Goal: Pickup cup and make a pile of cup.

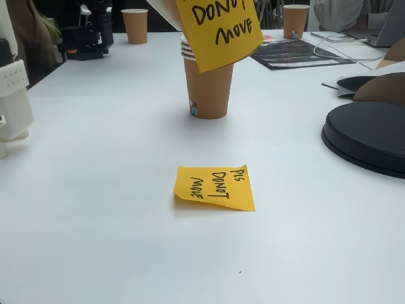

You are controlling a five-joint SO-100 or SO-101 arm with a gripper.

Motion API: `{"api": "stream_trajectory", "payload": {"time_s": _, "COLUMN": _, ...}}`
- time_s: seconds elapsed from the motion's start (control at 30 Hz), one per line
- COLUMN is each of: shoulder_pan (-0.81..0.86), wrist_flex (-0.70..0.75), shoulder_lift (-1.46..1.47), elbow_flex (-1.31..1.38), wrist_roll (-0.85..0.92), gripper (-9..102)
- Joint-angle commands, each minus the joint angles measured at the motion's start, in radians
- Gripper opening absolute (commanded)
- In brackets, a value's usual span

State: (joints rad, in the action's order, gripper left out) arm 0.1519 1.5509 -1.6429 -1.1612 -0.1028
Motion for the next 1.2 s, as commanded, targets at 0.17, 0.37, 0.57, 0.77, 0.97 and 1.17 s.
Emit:
{"api": "stream_trajectory", "payload": {"time_s": 0.17, "shoulder_pan": -0.123, "wrist_flex": 0.006, "shoulder_lift": -0.156, "elbow_flex": 0.023, "wrist_roll": -0.006, "gripper": -7}}
{"api": "stream_trajectory", "payload": {"time_s": 0.37, "shoulder_pan": -0.206, "wrist_flex": 0.006, "shoulder_lift": -0.175, "elbow_flex": 0.077, "wrist_roll": -0.006, "gripper": -7}}
{"api": "stream_trajectory", "payload": {"time_s": 0.57, "shoulder_pan": -0.296, "wrist_flex": 0.006, "shoulder_lift": -0.164, "elbow_flex": 0.166, "wrist_roll": -0.006, "gripper": -7}}
{"api": "stream_trajectory", "payload": {"time_s": 0.77, "shoulder_pan": -0.377, "wrist_flex": 0.008, "shoulder_lift": -0.164, "elbow_flex": 0.186, "wrist_roll": -0.006, "gripper": -7}}
{"api": "stream_trajectory", "payload": {"time_s": 0.97, "shoulder_pan": -0.448, "wrist_flex": 0.008, "shoulder_lift": -0.169, "elbow_flex": 0.186, "wrist_roll": -0.006, "gripper": -7}}
{"api": "stream_trajectory", "payload": {"time_s": 1.17, "shoulder_pan": -0.495, "wrist_flex": 0.008, "shoulder_lift": -0.164, "elbow_flex": 0.186, "wrist_roll": -0.006, "gripper": -7}}
